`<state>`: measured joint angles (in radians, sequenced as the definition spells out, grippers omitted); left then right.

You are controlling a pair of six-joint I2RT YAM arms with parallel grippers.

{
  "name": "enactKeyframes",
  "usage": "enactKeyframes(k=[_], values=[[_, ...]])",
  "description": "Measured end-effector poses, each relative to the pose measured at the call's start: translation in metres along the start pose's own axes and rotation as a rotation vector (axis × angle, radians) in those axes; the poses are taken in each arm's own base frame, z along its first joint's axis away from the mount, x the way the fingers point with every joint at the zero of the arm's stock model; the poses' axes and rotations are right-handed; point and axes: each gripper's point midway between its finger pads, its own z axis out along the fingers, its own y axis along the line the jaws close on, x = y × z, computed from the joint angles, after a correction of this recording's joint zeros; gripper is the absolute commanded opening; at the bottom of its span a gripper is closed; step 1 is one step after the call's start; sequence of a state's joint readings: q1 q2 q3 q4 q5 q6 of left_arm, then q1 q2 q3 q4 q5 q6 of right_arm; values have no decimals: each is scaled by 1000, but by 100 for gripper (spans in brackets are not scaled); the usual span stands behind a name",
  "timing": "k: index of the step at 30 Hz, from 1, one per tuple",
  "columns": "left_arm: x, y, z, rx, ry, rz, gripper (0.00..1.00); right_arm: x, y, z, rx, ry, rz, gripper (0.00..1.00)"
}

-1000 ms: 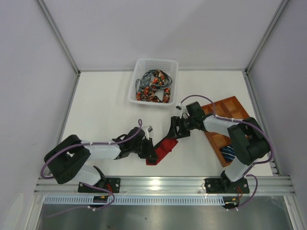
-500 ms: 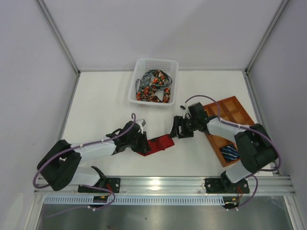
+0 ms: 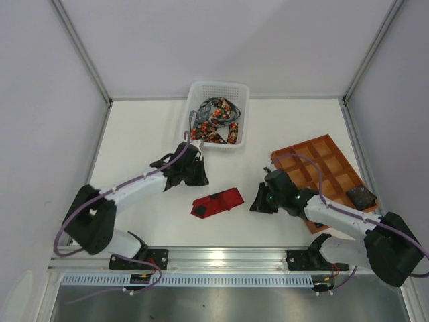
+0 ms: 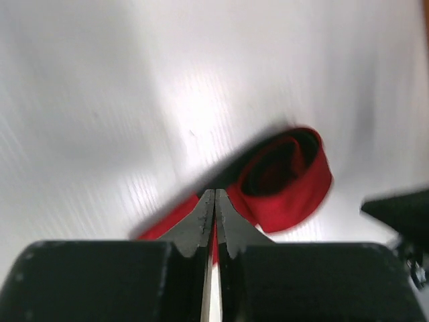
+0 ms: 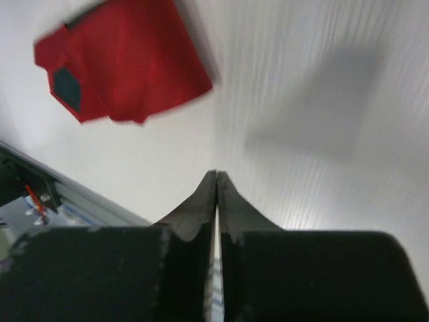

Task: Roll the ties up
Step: Roll the tie

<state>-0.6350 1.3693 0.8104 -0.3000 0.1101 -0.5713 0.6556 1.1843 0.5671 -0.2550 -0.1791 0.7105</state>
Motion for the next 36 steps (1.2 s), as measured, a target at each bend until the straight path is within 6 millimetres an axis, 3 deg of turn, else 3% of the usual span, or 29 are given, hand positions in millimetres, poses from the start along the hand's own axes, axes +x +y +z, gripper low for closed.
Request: enactKeyframes(k=[4,7,14,21,27,32,36], values=[[-8,15,32,-76,62,-8,3,46,-7,8,52,-5,28,0],[1,21,45,-94,113,-5,3,58,-2,16,75,-43,38,0],[6,19,59,-80,167,7,4,51,10,38,103,-177,111,0],[18,9,67,7,227,34,6,35,36,64,57,-238,187,0],[25,-9,70,132,253,47,4,34,44,70,31,-266,240,0],[44,-11,67,192,302,33,4,28,48,76,25,-295,257,0],[46,-13,66,211,311,34,7,26,48,76,29,-305,257,0]])
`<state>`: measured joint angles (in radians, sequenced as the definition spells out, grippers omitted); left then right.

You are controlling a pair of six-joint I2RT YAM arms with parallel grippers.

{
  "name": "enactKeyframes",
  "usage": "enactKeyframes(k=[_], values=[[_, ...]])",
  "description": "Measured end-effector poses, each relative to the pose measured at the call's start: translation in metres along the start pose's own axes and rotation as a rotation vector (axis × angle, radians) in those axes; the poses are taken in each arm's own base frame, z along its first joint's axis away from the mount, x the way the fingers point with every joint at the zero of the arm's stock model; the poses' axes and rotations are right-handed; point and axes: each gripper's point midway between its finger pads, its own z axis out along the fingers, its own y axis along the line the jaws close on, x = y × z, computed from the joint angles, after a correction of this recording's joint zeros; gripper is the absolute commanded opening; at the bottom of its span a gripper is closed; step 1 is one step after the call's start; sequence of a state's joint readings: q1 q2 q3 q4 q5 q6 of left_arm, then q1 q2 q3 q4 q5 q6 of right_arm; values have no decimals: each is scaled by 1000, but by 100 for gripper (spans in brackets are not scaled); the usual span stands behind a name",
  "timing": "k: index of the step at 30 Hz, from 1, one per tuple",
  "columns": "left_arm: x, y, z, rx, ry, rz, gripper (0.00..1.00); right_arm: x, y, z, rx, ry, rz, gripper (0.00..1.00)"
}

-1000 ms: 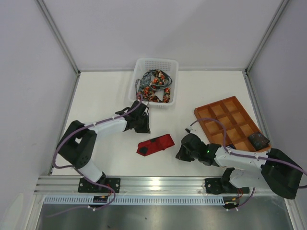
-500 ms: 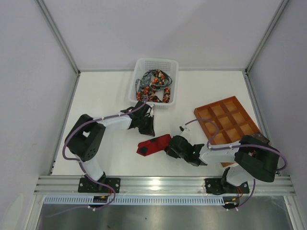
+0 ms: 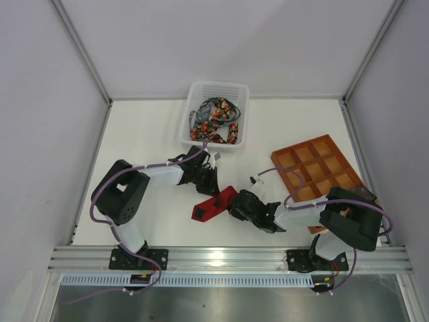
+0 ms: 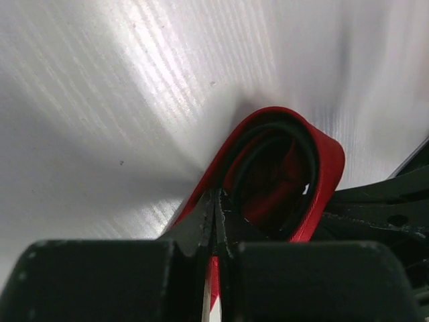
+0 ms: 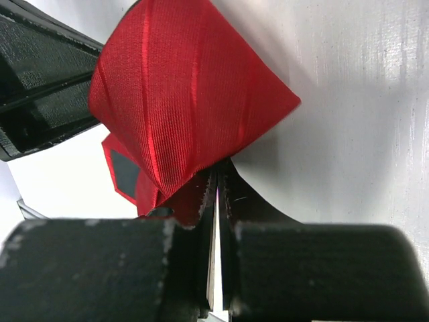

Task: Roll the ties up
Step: Roll the tie

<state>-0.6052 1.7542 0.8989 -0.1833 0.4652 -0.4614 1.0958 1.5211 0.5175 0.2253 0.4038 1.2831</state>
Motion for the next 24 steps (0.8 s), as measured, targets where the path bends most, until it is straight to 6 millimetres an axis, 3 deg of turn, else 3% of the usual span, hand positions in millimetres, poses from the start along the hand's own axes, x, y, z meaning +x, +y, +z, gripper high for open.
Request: enactKeyframes(k=[5,11,17,19,20,24], values=[[-7,9,-5,-45,-9,-23,14,2,-3,-5,11,4,-16,0],[-29,26,-23,-164,-78,-27,19,0,-9,-28,38,14,-56,2],[-39,-1,-57,-105,-184,24,19,-23,-12,-57,36,-6,-176,58],[-34,-19,-69,-32,-215,47,20,-36,-13,-62,32,-9,-242,66],[-30,-27,-72,6,-227,57,20,-45,-11,-62,22,6,-265,75],[-8,-59,-73,159,-217,83,21,-95,-9,-56,-24,23,-306,93]])
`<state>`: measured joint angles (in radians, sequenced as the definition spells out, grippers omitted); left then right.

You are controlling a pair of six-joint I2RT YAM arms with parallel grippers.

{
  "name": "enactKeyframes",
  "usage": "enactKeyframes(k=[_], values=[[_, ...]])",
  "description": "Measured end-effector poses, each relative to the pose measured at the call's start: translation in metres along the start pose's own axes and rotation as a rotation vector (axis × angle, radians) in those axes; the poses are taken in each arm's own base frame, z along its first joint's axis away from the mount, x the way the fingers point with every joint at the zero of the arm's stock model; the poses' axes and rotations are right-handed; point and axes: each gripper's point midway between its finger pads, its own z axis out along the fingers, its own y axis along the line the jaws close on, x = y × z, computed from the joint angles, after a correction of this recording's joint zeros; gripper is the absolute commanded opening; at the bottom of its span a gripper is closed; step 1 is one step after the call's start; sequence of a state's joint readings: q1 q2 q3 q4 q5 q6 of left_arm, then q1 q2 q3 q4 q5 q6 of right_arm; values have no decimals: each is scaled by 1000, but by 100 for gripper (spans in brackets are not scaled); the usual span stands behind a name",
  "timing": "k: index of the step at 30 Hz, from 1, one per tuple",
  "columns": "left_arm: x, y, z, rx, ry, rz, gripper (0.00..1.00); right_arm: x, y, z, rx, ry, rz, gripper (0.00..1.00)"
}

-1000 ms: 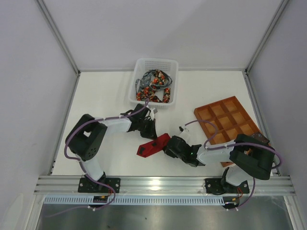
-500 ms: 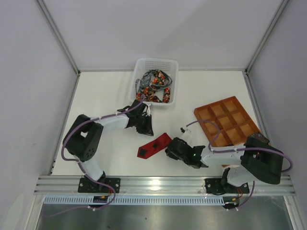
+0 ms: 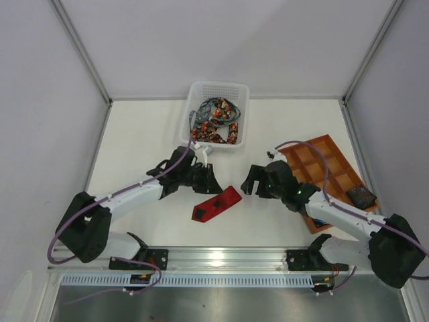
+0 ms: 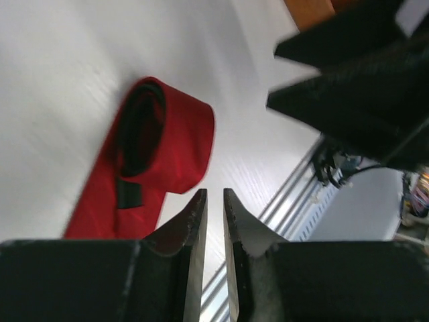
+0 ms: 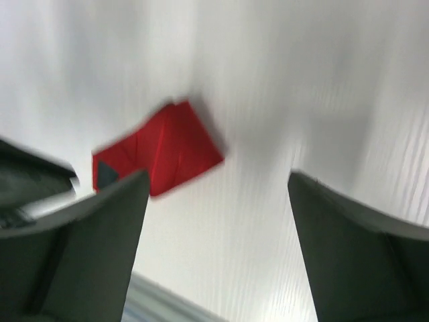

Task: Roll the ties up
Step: Roll the tie

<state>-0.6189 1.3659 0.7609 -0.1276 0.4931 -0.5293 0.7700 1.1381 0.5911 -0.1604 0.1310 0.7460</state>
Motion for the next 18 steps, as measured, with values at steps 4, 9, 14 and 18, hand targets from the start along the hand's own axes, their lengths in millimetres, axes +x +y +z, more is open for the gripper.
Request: enactKeyframes(k=[4,9,14,18], values=[[15,-20,8,83,32,-11,21,-32,-2,2,-129,45,-32,95],[16,-32,21,134,36,-12,21,-36,18,9,-325,154,-83,94],[23,-19,35,103,65,-30,20,-17,33,25,-454,278,-115,93],[30,-3,44,51,83,-34,19,-2,29,34,-478,341,-111,89]])
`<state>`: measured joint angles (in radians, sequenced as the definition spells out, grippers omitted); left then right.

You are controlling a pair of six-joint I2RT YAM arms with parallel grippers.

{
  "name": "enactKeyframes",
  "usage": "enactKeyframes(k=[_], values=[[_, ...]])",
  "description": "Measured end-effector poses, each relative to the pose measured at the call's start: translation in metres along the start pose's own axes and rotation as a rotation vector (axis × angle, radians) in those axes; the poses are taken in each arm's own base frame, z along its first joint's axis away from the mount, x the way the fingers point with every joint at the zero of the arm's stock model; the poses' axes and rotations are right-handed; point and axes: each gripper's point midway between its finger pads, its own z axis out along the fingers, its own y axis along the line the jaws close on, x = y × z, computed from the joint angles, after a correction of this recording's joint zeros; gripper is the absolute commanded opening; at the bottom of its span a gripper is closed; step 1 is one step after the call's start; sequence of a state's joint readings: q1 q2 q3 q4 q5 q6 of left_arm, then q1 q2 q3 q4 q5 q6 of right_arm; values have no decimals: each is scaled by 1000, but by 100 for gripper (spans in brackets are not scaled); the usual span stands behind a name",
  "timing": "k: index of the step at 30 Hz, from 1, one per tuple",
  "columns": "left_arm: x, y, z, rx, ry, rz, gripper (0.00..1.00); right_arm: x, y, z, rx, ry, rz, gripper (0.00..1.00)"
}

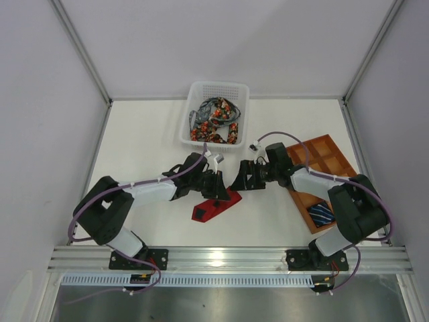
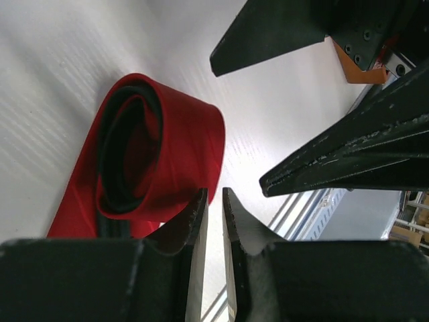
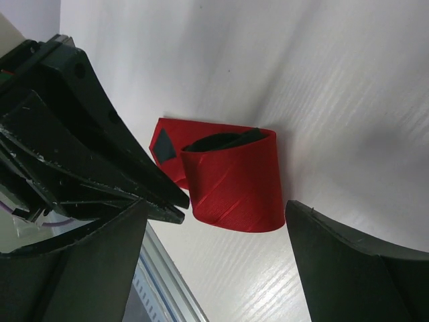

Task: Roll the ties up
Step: Roll the tie

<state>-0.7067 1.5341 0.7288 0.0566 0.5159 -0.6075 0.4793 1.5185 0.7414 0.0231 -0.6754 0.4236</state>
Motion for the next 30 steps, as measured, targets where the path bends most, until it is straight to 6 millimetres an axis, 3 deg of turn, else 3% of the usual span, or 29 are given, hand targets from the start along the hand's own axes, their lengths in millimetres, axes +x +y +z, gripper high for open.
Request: enactKeyframes(k=[9,16,30], values=[[3,11,4,-31,-1,7,19,14,-9,17,-48,78,33,86],[21,24,4,-49,25,-11,19,23,-14,25,-72,116,52,82],[37,36,7,-62,43,-24,18,29,-12,32,-143,151,54,79]])
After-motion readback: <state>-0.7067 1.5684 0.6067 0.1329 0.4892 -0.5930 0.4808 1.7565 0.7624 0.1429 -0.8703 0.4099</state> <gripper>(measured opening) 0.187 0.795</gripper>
